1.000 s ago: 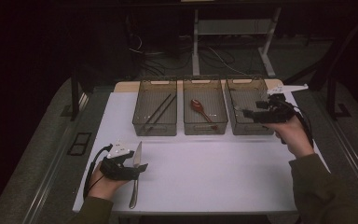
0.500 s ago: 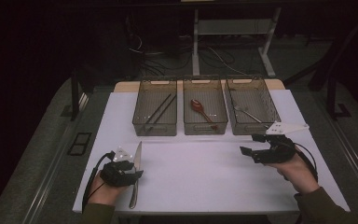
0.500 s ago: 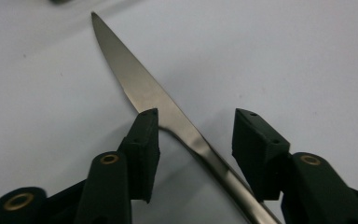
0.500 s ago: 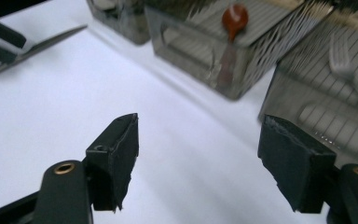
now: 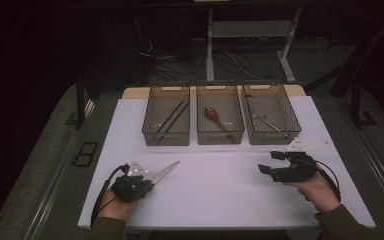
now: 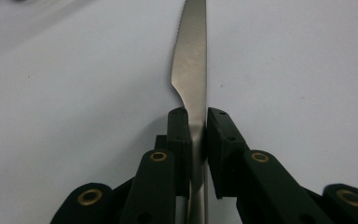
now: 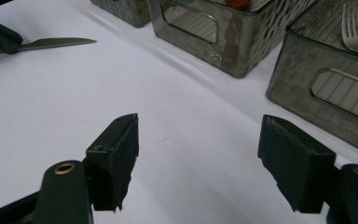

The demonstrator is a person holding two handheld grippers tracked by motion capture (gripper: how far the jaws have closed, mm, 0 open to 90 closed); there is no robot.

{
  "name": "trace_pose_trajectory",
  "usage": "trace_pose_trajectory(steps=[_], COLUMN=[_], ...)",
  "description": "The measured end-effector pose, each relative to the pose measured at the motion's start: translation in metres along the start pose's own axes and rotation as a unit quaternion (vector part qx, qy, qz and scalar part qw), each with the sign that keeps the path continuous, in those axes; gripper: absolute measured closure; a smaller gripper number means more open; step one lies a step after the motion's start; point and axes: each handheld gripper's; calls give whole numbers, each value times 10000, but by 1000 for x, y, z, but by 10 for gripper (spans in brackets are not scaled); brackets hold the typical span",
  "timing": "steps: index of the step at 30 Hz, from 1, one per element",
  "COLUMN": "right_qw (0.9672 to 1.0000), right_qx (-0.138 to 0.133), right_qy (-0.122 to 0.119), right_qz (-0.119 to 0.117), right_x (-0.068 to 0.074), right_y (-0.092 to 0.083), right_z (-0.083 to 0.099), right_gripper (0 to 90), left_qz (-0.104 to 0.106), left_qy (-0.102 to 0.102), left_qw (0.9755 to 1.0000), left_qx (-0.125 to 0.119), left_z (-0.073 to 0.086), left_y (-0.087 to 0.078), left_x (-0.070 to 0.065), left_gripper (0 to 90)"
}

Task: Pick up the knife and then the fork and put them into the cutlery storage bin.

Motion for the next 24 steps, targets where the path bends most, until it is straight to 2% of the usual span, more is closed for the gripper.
trace_pose_trajectory(steps=[2,4,5,8,10,12,16,19,24], right_qw=[10000,10000,10000,10000,10000,10000,9999,9998,9995], right_qx=[-3,-8,-1,5,-7,-13,-31,-8,41], right_qy=[-14,-15,-29,-33,-55,-18,62,94,101], right_qz=[-9,-23,-24,-48,-61,-71,-108,-165,-296], right_x=[0,2,2,2,2,2,0,-1,0], right_y=[1,1,1,2,3,3,3,5,7], right_z=[0,0,0,1,2,3,5,6,6], right_gripper=[292,293,293,293,293,294,295,294,291], left_qz=[50,140,137,197,211,179,277,290,329], left_qy=[56,134,135,116,178,293,324,406,434], left_qw=[10000,9998,9998,9997,9996,9994,9991,9988,9984], left_qx=[-25,34,25,-53,-47,-2,-39,-15,-130], left_z=[1,4,6,14,15,14,14,13,13], left_y=[-1,-4,-6,-9,-9,-8,-7,-7,-8], left_x=[1,1,2,6,7,6,8,8,8], left_gripper=[772,657,653,663,666,698,783,793,795])
Point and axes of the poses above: each handheld gripper's, and its own axes: y roughly forward along the jaws, z roughly out of its underside, x roughly to its left, and after that the axes turned 3 degrees about x, right-handed
